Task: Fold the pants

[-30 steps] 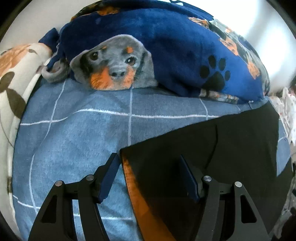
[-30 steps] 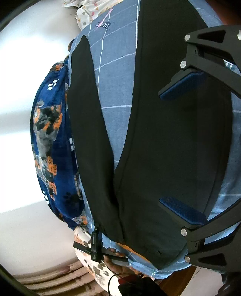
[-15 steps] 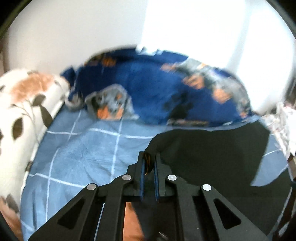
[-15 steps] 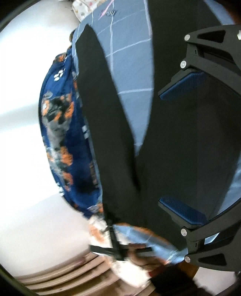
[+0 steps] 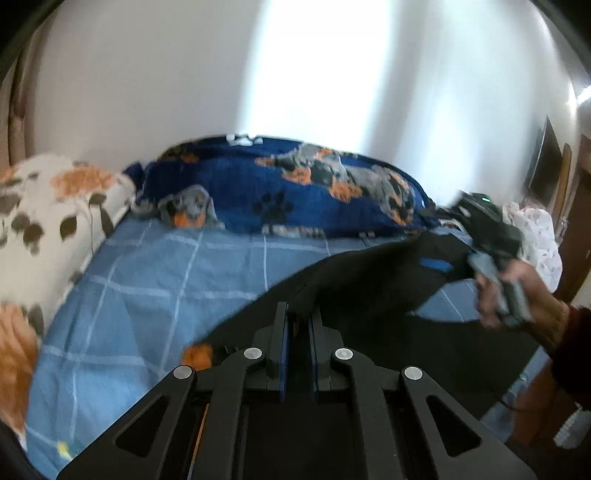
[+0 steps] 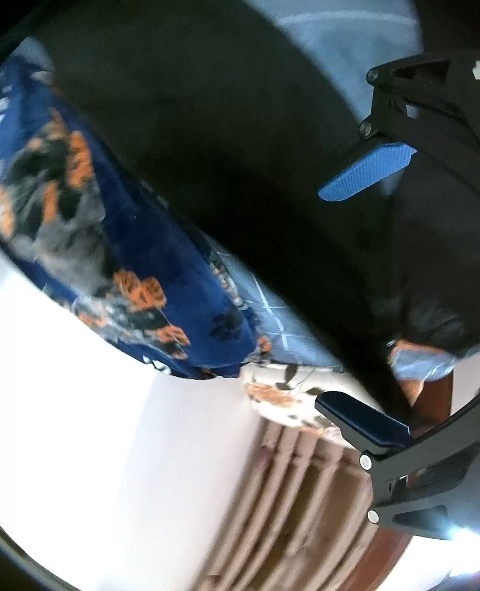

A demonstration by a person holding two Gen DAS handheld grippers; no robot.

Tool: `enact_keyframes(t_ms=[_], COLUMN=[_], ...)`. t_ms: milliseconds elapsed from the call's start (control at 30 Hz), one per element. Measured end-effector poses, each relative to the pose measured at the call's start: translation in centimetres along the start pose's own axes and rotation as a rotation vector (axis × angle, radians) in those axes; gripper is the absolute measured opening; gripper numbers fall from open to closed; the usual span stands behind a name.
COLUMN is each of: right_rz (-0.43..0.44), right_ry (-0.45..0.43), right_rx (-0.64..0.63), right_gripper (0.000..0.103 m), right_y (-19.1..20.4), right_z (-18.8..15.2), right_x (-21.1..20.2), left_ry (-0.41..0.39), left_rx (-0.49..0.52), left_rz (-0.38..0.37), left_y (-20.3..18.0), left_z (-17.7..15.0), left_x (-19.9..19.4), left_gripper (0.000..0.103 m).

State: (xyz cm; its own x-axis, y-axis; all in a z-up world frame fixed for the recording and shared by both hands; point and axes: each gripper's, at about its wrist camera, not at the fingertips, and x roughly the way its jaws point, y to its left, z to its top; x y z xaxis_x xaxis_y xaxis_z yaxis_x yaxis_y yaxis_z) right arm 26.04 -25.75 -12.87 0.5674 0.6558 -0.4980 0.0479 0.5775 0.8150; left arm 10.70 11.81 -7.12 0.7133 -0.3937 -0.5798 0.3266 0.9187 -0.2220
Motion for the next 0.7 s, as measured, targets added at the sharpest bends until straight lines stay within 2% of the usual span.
enact_keyframes(t_ms=[33,100,133,167,200,267,333,433,500,700], right_rz=[-0.006,-0.005,-0.019,-0.058,-0.100,-0.079,-0.119,-0.122,-0.148,-0.187], right_ry=[-0.006,-0.012,-0.005,-0.001,0.005,-0.005,-0.017,-0.026,-0.013,0.021], right_rx=[0.033,0.078,0.086,0.097,0.123,0.132,0.048,-0.039,-0.093,-0.116], right_gripper=[0.102,0.087,0.057,0.013,0.009,0.008,0.008,0.007,0.007,0.006], right_y=[-0.6,-1.6,-2.0,-2.5,-2.9,-3.2,-2.0,-0.9,-0.1,-1.2], right_z=[0.8,2.0,2.5,2.6,2.4,1.2,-1.1,-5.6,-9.2,-16.6], right_x=[0.5,1.4,1.8,1.9,1.8,0.8,-1.2,-4.4,-6.2,-8.7], left_ry=[0.015,0.031,0.040,0.054,0.066,0.083,0.104,0.139,0.167,0.240], left_rx=[-0.015,-0.026,-0.030,-0.039,-0.051,-0.085,-0.126,-0.161,-0.155,-0.147], left_rz=[-0.006,-0.003,-0.001,-0.005,-0.002,0.003,0.001,0.011,0.024,0.056], left_y=[-0.1,-0.3,-0.3,-0.2,0.1,1.0,2.2,3.6,3.9,4.2], left_z=[-0.5,-1.2,-1.4,-1.5,-1.6,-1.8,-2.0,-2.8,-3.6,-6.9], left_x=[0.0,-0.1,-0.1,0.1,0.3,0.2,-0.1,-0.6,-0.8,-1.4], left_gripper=[0.009,0.010,0.010,0.010,0.010,0.010,0.010,0.010,0.010,0.011])
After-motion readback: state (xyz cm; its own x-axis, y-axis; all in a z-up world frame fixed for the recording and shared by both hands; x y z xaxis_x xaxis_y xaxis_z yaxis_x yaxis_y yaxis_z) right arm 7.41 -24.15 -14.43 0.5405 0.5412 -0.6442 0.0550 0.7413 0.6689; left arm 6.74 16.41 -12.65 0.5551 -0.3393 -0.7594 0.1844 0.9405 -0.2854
